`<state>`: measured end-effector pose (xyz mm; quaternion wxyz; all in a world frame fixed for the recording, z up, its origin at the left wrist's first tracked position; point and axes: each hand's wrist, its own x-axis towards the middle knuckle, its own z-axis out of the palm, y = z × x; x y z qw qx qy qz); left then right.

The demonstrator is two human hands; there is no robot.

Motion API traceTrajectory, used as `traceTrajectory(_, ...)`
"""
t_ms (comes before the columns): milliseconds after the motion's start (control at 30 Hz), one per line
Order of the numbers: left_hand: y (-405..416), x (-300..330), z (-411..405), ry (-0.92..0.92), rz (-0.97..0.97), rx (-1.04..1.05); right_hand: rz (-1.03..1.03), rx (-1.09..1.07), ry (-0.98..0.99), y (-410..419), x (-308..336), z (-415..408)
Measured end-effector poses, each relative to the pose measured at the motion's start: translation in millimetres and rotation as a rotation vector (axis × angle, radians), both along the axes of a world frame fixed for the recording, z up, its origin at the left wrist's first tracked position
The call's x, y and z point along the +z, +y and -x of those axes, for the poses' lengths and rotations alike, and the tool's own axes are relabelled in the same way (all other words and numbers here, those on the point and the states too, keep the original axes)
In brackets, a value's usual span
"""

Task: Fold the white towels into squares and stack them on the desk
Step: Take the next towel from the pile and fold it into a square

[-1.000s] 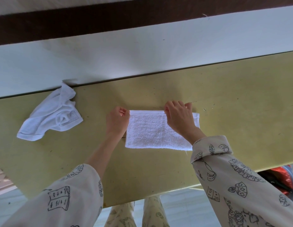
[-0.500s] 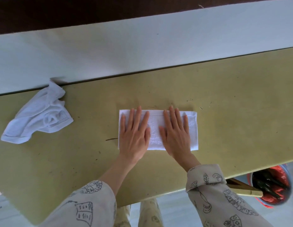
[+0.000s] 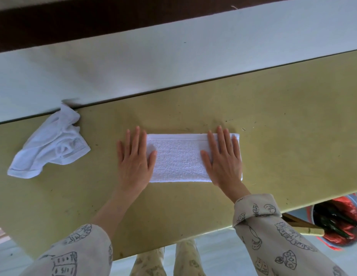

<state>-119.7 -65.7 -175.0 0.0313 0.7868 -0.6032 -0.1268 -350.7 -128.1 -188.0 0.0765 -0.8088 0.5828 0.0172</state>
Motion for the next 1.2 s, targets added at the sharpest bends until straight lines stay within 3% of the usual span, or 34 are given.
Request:
traceTrajectory(100, -3.3, 16.2, 17.9, 0.075, 0.008, 0.286, -0.002, 0.006, 0.013, -0.4, -0.4, -1.2)
traceTrajectory(267, -20.5, 35.0, 31.3, 0.29, -0.196, 0.67, 0.002, 0.009, 0.02, -0.3, 1.2, -1.4)
traceTrajectory(400, -29.0, 35.9, 25.5, 0.427, -0.18, 0.645, -0.002, 0.007, 0.022, -0.2, 0.4, -1.6)
traceTrajectory(567, -33.2, 53.3, 12.0, 0.934, -0.178, 0.758, -0.018, 0.004, 0.028, 0.8, -1.6, -0.7)
traceTrajectory(667, -35.9, 68.0, 8.4, 1.175, -0.228, 0.841, -0.035, -0.01, -0.126, -2.0, 3.8, -2.1)
traceTrajectory(733, -38.8, 76.9, 14.6, 1.199, -0.181, 0.821, -0.058, -0.087, -0.447, -3.6, 17.7, -2.6)
traceTrajectory(833, -46.4, 87.9, 39.4, 1.135, -0.088, 0.69, -0.133, -0.42, -0.941, -7.1, 46.5, 10.9)
traceTrajectory(933, -56.3, 91.7, 77.7, 1.013, -0.068, 0.508, -0.44, -0.834, -1.28, -9.5, 62.3, 38.6)
traceTrajectory(1067, -65.5, 76.5, 127.9, 0.945, -0.15, 0.34, -0.756, -0.968, -1.317, -2.9, 61.2, 63.2)
traceTrajectory(1200, -72.4, 56.3, 161.3, 0.873, -0.203, 0.268, -0.788, -0.938, -1.324, -1.3, 57.4, 67.4)
